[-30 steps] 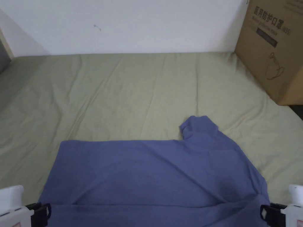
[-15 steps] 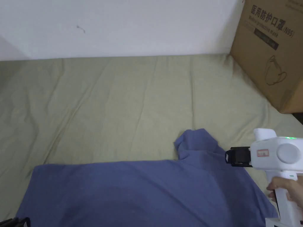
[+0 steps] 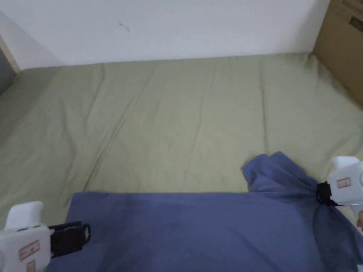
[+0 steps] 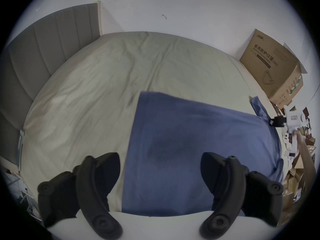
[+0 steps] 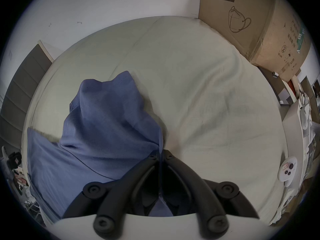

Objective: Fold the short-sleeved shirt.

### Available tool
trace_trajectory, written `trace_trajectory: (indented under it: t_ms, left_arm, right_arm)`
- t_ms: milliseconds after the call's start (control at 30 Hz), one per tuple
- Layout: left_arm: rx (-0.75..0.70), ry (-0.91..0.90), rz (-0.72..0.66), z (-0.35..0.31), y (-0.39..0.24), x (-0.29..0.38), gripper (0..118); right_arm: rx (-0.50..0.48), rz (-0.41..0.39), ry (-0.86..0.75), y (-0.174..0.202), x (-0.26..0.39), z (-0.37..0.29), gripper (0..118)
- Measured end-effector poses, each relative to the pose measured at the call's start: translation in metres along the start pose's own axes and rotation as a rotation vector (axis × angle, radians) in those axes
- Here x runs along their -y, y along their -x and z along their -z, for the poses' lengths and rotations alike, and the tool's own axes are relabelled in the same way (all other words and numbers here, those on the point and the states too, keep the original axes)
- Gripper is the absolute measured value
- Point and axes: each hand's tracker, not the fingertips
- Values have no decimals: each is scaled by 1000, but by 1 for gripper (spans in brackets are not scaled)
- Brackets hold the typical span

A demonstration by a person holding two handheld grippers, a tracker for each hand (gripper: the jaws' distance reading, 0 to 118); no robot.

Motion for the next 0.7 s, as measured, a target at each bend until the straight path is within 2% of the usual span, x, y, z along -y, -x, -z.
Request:
trace_trajectory:
  t_ms: [200,300,367,433,533,633,700]
  left_arm:
    - [-13,-24,-78,64,5,-64,98]
    - [-68,79,-51,104,2,-76,97]
    - [-83,137,-70,132,5,-71,84]
    - [-101,60,-47,128,2,-63,83]
    - [-118,49,-20,116,-1,-62,62]
    - [-132,50,-7,103,0,-70,3]
    - [-118,55,-12,92,0,-73,3]
  right_arm:
    - [6,3,0,2,1,-2,1]
    - [3,15,4,2,1,0,1]
    - [3,15,6,1,1,1,1]
    - [1,16,7,1,1,3,1]
    - [4,23,9,2,0,2,1]
    - [0,19,6,3,-1,-9,1]
    - [-75,64,-7,0,-3,-23,1]
